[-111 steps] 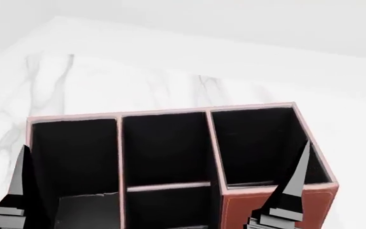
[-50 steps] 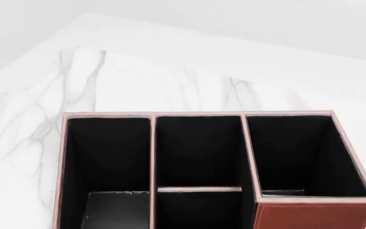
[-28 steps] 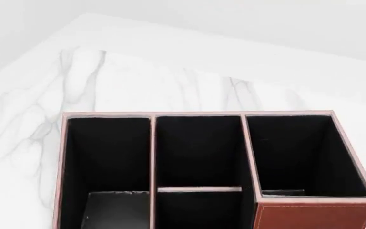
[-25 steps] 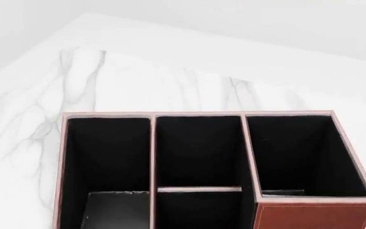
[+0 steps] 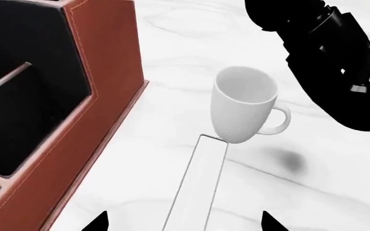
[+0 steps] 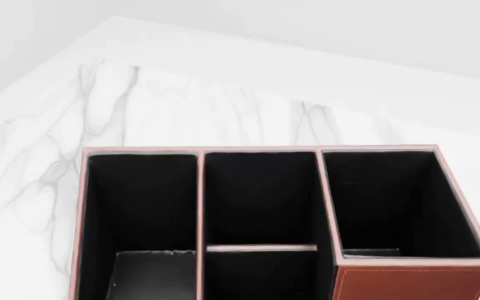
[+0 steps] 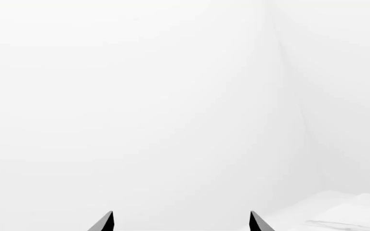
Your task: Pick up the book and place it in the front compartment of the caddy.
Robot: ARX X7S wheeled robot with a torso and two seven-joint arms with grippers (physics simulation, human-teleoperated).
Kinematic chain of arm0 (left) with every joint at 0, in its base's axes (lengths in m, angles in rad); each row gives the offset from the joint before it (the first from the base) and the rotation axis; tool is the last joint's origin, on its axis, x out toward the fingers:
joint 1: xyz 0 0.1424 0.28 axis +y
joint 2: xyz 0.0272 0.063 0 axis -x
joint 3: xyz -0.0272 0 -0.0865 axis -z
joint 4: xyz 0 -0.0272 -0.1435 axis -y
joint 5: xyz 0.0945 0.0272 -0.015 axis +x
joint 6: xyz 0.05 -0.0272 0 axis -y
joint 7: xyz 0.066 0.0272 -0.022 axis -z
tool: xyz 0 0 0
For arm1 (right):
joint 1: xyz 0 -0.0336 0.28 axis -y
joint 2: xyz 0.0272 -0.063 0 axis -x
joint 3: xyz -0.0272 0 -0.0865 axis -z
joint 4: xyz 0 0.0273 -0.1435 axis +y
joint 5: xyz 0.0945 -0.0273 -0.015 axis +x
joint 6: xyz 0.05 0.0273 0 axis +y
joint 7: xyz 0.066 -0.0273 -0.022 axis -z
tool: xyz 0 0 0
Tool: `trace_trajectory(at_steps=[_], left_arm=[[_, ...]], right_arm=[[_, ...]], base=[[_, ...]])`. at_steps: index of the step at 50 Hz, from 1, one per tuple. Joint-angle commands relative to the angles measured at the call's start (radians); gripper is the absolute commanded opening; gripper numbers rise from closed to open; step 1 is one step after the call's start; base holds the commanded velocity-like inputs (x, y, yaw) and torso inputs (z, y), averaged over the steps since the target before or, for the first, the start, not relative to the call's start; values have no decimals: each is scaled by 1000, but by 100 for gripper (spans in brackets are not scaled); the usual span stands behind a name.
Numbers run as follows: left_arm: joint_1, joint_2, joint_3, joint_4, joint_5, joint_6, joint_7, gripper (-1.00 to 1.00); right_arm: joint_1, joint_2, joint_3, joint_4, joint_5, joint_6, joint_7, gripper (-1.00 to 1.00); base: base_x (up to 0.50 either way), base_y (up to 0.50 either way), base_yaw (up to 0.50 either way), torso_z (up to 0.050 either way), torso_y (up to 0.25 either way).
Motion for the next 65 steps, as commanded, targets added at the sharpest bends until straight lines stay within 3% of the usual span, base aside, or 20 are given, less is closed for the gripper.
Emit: trace_trajectory(at_steps=[1, 17, 65], left_arm=[[-8, 8, 27, -17, 48, -3, 6, 100], [-9, 19, 86, -60, 160, 40, 75, 100], [-33, 100, 202, -244, 292, 98, 177, 100]], right_arm=[[-2, 4, -1, -6, 4, 2, 4, 100], [-5, 8, -3, -8, 7, 1, 9, 100], [-5, 20, -16, -5, 16, -7, 19, 100]], base=[[0, 0, 0, 0, 0], [0, 0, 0, 0, 0], [0, 0, 0, 0, 0]])
